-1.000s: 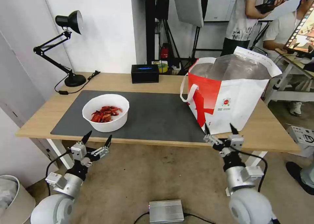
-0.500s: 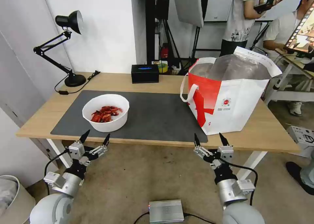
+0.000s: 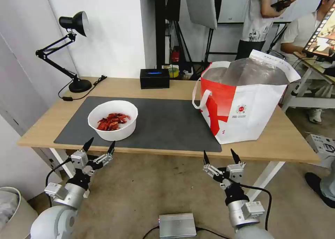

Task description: Pick up the trash from the table and place it into the takeout bag.

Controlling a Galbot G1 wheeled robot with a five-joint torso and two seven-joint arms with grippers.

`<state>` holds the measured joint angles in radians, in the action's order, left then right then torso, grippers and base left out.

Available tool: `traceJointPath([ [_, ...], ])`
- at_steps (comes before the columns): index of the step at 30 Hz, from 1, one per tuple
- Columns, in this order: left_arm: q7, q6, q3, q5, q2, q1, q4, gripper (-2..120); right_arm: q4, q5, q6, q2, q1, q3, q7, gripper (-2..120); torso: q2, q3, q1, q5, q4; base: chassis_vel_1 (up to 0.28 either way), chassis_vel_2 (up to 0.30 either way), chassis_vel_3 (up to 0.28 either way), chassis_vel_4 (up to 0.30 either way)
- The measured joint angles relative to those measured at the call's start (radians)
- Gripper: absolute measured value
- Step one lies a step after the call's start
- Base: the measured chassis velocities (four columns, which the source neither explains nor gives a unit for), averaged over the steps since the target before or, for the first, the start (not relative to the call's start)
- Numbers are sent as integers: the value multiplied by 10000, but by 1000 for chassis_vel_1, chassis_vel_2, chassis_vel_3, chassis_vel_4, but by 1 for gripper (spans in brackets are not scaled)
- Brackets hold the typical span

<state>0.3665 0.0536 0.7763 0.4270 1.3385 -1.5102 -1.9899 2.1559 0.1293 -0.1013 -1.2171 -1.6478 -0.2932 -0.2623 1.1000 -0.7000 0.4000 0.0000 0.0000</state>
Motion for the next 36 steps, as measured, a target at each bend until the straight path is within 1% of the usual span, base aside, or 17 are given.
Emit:
traceJointPath([
  [6,0,0,18,0,13,1,10,100,-116,-156,-17,-61,-24,110,227,100,0,0,0,-1,0,0,0,0,0],
  [10,0,-2,23,-1,23,-11,9,100,-150,-208,-253,-157,-53,190,421,100,0,0,0,0,0,0,0,0,0],
  [23,0,-140,24,54,-83,61,20,100,-150,-232,-337,-169,-64,192,439,100,0,0,0,0,0,0,0,0,0],
  [31,9,-360,11,203,-431,344,91,100,-150,-232,-337,-168,-65,186,438,100,0,0,0,-1,0,0,0,0,0],
  [34,-160,-767,49,491,-809,534,-87,100,-149,-232,-338,-168,-65,185,437,100,0,0,0,0,0,0,0,0,0],
  [35,-160,-767,49,491,-809,534,-87,100,-149,-232,-338,-168,-65,185,437,100,0,0,0,0,0,0,0,0,0],
  [36,-216,-1000,53,597,-1002,662,-162,100,-148,-231,-338,-168,-65,186,437,100,0,-1,0,0,0,0,0,0,0],
])
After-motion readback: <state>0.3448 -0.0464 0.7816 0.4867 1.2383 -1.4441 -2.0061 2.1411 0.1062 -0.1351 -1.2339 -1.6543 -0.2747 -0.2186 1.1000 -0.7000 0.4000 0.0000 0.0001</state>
